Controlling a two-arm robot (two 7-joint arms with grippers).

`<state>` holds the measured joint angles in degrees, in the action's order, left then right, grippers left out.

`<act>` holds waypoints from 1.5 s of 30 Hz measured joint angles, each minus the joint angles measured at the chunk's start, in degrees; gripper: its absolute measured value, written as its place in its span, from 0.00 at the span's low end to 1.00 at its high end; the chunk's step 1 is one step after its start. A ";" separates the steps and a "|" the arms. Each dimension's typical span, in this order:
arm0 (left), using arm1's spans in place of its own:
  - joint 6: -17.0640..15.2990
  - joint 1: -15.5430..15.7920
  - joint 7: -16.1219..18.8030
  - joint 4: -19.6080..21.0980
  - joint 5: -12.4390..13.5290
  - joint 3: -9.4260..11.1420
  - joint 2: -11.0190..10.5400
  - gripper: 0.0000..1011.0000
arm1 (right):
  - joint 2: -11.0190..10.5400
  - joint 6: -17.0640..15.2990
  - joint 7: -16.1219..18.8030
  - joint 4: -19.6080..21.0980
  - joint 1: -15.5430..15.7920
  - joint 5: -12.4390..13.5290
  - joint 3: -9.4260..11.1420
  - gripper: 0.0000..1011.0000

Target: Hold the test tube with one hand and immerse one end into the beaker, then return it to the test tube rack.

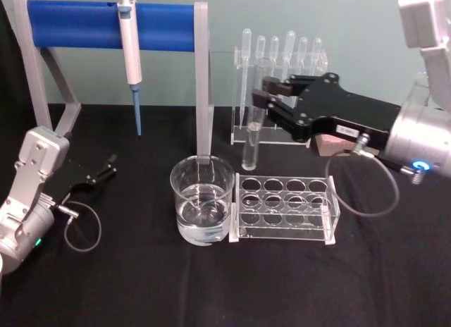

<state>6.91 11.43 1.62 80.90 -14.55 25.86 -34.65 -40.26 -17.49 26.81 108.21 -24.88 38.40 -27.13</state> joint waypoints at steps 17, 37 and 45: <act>0.00 0.00 0.00 0.00 0.00 0.00 0.00 0.99 | 6.23 -0.82 -1.36 -4.32 -3.17 -2.50 -5.98 0.24; 0.00 0.00 0.00 0.00 0.00 0.00 0.00 0.99 | 11.44 6.25 -0.50 -12.32 -0.45 -8.71 -8.58 0.24; 0.00 0.00 0.00 0.00 0.00 0.00 0.00 0.99 | 12.97 9.03 -0.49 -14.84 1.17 -10.59 -7.97 0.24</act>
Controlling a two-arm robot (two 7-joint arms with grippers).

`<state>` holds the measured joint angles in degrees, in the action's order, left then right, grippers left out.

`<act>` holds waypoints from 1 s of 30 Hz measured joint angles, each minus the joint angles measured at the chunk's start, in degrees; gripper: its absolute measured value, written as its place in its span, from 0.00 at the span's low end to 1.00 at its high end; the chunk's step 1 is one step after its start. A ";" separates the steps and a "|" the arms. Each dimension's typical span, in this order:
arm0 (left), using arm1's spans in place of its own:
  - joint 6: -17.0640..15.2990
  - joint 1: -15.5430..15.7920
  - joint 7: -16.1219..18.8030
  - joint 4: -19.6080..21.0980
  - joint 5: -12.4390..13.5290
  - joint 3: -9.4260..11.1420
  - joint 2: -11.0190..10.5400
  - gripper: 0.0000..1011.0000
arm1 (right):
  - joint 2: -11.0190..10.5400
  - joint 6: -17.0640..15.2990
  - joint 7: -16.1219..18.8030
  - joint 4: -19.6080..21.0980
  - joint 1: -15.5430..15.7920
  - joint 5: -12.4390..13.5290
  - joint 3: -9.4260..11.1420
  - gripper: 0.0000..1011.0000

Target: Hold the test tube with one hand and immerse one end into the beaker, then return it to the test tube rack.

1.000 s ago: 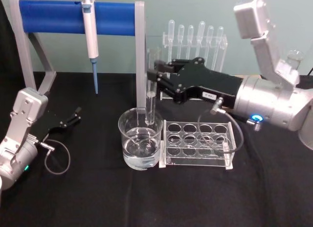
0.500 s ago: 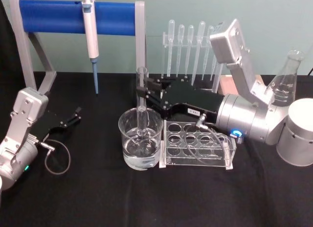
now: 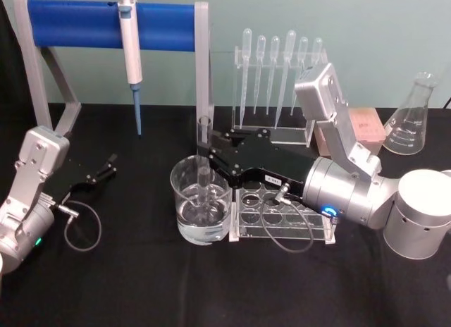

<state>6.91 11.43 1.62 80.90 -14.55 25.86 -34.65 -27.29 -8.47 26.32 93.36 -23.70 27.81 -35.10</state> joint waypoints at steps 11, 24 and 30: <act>0.00 0.00 0.00 0.00 0.00 0.00 0.00 0.99 | 1.33 2.92 0.60 -2.00 1.13 -2.26 0.64 0.24; 0.00 0.00 0.00 0.00 0.00 0.00 0.00 0.99 | 2.80 5.36 1.55 -4.23 2.77 -4.69 1.64 0.24; 0.00 0.00 0.00 0.00 0.00 0.00 0.00 0.99 | 3.57 6.51 2.00 -5.45 3.32 -5.65 2.16 0.24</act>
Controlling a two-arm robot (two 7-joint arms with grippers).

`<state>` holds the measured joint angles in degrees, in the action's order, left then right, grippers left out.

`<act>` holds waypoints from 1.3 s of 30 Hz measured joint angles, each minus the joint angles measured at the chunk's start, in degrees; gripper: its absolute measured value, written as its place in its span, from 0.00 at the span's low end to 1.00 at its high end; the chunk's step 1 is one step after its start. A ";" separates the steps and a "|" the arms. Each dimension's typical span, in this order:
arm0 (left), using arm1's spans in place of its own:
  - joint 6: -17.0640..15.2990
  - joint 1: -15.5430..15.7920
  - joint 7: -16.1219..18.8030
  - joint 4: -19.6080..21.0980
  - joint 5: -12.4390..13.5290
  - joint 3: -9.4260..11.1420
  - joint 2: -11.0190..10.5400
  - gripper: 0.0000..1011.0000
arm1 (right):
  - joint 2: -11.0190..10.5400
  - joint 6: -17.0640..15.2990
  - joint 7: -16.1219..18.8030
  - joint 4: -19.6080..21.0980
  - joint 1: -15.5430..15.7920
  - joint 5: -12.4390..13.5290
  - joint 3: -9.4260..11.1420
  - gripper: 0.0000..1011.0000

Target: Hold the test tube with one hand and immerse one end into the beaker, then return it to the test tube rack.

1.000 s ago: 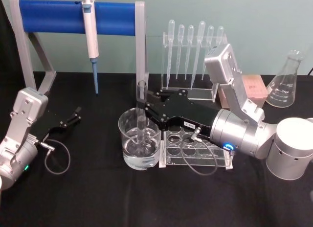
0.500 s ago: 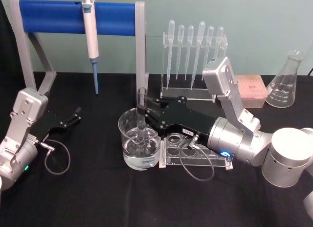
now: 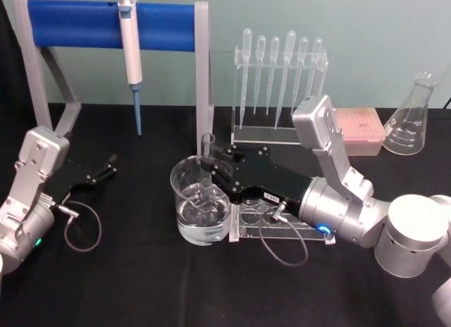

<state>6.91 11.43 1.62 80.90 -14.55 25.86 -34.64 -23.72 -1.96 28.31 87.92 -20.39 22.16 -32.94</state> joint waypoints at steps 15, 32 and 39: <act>0.00 0.00 0.00 0.00 0.00 0.00 0.00 0.99 | 1.44 0.57 1.41 -2.45 0.27 -1.90 0.45 0.24; 0.00 0.00 0.00 0.00 0.00 0.00 0.00 0.99 | 1.37 0.51 1.30 -2.33 0.23 -1.90 0.42 0.24; 0.00 0.00 0.00 0.00 0.00 0.00 0.00 0.99 | 1.34 0.48 1.22 -2.29 0.23 -1.90 0.39 0.24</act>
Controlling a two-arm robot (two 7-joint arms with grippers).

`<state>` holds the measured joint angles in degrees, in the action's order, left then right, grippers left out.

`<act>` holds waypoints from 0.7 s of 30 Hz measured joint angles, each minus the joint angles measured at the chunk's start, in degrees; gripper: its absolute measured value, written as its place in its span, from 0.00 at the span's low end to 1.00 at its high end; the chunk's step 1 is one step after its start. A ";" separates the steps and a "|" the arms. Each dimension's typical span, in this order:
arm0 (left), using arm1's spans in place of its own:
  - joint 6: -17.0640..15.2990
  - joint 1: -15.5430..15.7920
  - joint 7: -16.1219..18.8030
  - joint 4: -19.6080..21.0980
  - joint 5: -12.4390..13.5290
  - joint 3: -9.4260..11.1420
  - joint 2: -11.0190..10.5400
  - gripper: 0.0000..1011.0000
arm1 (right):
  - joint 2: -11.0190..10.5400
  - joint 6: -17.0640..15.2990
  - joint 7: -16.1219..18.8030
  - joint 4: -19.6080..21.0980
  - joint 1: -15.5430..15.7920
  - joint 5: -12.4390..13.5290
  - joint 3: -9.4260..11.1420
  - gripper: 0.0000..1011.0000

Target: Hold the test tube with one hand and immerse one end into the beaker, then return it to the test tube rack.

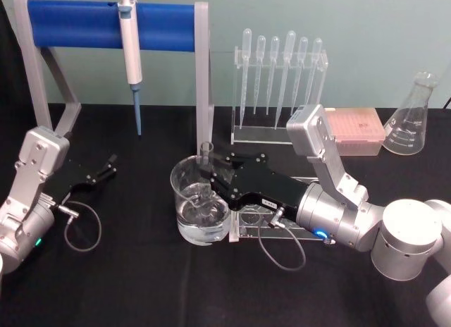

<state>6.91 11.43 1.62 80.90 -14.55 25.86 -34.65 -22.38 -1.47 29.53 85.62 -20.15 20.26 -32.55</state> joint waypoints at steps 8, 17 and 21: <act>0.00 0.00 0.00 0.00 0.00 0.00 0.00 0.99 | -0.02 0.00 -0.04 0.03 0.00 0.02 0.00 0.24; 0.00 0.00 0.00 0.00 0.00 0.00 0.00 0.99 | -0.02 0.00 -0.09 0.03 0.00 0.05 0.00 0.24; 0.00 0.00 0.00 0.00 0.00 0.00 0.00 0.99 | -0.02 -0.01 -0.10 0.03 0.00 0.06 0.00 0.24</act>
<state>6.91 11.43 1.62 80.90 -14.55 25.86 -34.65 -22.40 -1.48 29.43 85.66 -20.16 20.32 -32.55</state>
